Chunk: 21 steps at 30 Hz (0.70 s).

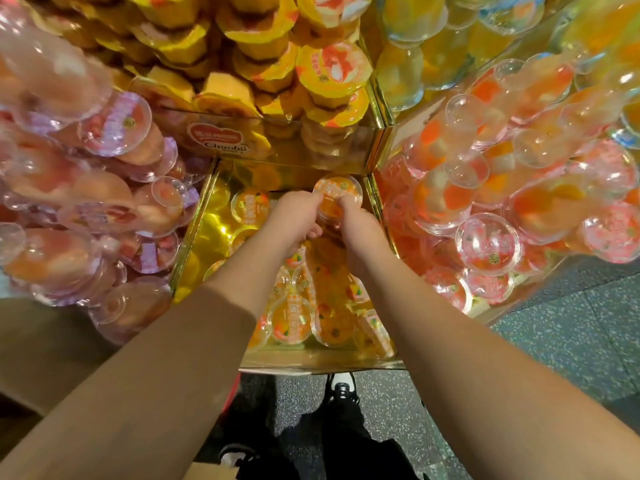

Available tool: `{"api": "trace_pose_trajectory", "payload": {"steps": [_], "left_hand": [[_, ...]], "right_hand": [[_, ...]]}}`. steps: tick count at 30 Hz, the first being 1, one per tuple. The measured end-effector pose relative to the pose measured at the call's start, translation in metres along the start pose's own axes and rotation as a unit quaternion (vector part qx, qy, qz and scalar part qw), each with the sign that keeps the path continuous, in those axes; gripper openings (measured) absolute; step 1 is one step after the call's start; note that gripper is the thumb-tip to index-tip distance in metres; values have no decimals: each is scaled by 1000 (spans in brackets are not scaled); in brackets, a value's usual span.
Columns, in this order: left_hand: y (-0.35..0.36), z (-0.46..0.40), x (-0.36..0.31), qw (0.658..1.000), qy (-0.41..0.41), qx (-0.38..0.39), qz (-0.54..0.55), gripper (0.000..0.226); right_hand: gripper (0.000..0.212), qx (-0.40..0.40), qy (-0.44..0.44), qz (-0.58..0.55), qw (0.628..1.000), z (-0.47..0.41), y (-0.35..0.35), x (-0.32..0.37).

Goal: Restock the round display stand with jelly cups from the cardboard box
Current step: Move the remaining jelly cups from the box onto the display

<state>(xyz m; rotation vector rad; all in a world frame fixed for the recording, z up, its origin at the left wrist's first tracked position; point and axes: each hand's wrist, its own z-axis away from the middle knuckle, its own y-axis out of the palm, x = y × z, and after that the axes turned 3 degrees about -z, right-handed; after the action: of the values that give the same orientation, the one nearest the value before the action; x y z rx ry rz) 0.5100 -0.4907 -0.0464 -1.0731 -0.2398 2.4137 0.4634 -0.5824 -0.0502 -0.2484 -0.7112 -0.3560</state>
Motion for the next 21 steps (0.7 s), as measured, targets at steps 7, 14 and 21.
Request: {"api": "trace_pose_trajectory", "payload": {"steps": [7, 14, 21], "left_hand": [[4, -1, 0, 997, 55, -32, -53, 39], [3, 10, 5, 999, 39, -15, -18, 34], [-62, 78, 65, 993, 43, -6, 113, 14]], "right_hand": [[47, -8, 16, -6, 1000, -4, -1, -2], [67, 11, 19, -27, 999, 4, -6, -16], [26, 66, -4, 22, 998, 51, -24, -30]]}}
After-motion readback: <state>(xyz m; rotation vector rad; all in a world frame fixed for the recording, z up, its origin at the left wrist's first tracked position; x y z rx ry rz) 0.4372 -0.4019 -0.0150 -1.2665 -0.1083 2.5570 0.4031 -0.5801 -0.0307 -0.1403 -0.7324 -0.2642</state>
